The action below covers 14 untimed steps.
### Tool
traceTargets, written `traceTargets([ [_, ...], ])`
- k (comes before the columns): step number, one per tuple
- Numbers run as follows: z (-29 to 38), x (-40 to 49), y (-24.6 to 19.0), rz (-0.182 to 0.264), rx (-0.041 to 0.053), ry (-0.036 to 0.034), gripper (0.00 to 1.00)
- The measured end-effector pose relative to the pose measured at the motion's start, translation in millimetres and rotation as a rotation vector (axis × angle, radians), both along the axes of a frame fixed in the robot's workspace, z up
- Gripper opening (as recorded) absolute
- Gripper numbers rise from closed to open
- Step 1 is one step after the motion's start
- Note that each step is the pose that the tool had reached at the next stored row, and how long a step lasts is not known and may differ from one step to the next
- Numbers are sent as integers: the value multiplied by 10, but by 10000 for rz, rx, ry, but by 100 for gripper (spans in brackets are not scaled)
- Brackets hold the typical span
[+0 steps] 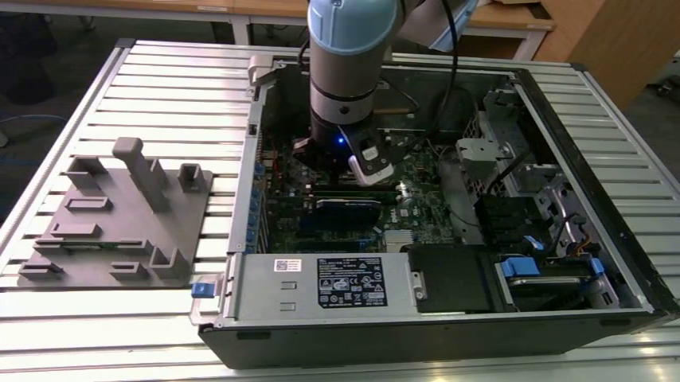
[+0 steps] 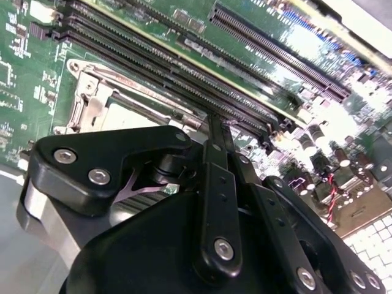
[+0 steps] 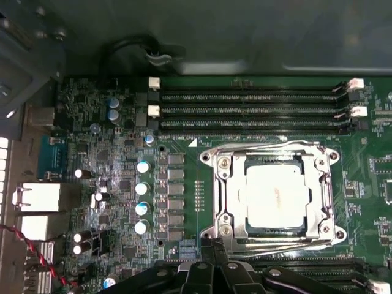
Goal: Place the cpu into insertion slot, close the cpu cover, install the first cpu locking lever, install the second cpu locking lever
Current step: 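Install the second cpu locking lever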
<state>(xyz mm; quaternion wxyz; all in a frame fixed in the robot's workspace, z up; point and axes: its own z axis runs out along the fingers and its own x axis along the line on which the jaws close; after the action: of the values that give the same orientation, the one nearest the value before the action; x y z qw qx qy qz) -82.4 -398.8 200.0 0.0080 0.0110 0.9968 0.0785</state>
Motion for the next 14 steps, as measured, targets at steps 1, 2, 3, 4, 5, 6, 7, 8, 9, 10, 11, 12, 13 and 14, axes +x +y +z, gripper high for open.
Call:
traceTargets([
  [1, -1, 0, -6, 0, 56, 0, 10],
  [2, -4, 0, -13, 0, 94, -1, 10],
  [3, -7, -1, -19, 0, 123, -1, 10],
  [4, -10, -1, -24, 0, 152, -1, 10],
  [5, -13, -2, -29, 0, 188, -1, 10],
  [6, -16, -3, -34, 0, 241, -1, 10],
  [7, -19, -4, -39, 0, 316, -3, 10],
  [8, -21, -5, -44, 0, 394, -3, 10],
  [9, -22, -6, -50, -1, 455, -3, 10],
  [10, -24, -6, -55, 0, 503, -3, 10],
  [11, -27, -6, -62, 0, 549, -3, 10],
  [12, -31, -7, -71, 0, 587, -3, 10],
  [13, -36, -9, -82, 0, 620, -3, 10],
  [14, -41, -11, -93, 1, 660, -4, 10],
])
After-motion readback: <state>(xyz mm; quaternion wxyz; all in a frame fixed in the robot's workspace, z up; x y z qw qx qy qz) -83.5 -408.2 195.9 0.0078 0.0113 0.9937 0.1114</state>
